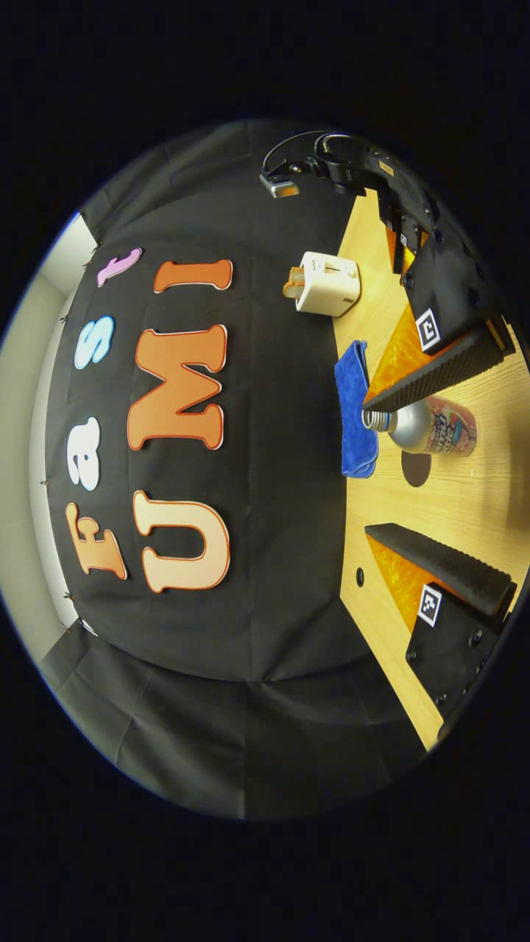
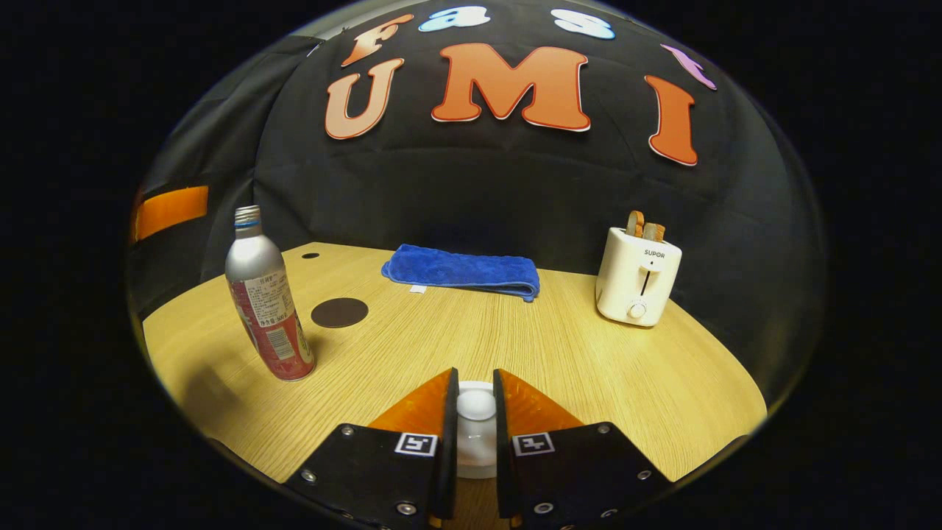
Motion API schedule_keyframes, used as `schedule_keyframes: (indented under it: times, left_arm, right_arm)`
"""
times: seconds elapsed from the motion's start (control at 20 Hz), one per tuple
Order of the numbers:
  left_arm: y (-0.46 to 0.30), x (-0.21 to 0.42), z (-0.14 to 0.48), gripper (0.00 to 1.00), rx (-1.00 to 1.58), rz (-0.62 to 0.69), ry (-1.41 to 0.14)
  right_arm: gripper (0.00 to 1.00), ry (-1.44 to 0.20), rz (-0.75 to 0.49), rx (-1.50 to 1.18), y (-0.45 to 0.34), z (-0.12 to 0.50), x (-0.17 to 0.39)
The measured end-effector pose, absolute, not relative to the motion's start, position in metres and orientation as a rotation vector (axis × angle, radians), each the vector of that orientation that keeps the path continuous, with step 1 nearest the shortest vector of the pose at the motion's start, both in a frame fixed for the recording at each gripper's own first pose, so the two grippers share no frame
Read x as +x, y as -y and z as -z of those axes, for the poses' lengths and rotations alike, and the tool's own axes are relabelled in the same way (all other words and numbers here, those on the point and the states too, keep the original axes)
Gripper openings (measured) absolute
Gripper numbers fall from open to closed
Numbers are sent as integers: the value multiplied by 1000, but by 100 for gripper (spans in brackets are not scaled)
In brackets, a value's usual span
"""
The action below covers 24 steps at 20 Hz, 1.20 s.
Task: Open the teacup lid with one hand, grasp the water bottle and pour water into the teacup with the other hand; after pouring, place the water bottle on the coaster and then close the teacup lid.
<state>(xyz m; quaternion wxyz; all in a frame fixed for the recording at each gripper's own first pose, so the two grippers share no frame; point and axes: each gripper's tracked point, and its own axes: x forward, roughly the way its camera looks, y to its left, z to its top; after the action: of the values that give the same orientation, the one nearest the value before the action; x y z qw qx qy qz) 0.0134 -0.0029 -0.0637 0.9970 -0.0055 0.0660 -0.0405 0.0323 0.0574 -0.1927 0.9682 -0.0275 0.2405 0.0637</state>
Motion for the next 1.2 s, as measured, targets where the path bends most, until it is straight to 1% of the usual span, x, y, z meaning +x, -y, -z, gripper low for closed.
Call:
schedule_keyframes:
  times: [0.15,0.25,0.4,0.65,0.7,0.75,1.1,1.15,1.2]
  left_arm:
    - [8,13,69,99,0,94,-144]
    - [15,11,73,99,-1,112,-152]
    - [26,11,87,99,4,144,-179]
    - [37,13,111,99,2,164,-228]
    - [40,15,118,96,-2,169,-244]
    - [41,17,126,99,-8,172,-261]
    - [41,33,178,99,-66,131,-386]
    - [44,37,184,96,-72,132,-400]
    - [46,38,188,99,-76,130,-408]
  right_arm:
    - [19,-487,-139,-20,-58,191,32]
    - [19,-486,-147,5,-58,188,32]
    - [19,-472,-125,12,-50,181,33]
    - [18,-412,-114,50,-38,154,35]
    - [19,-396,-108,55,-35,148,36]
    - [19,-384,-101,58,-33,143,37]
    - [18,-325,-61,69,-11,119,38]
    - [18,-324,-56,69,-8,118,38]
    - [18,-321,-50,71,-6,117,38]
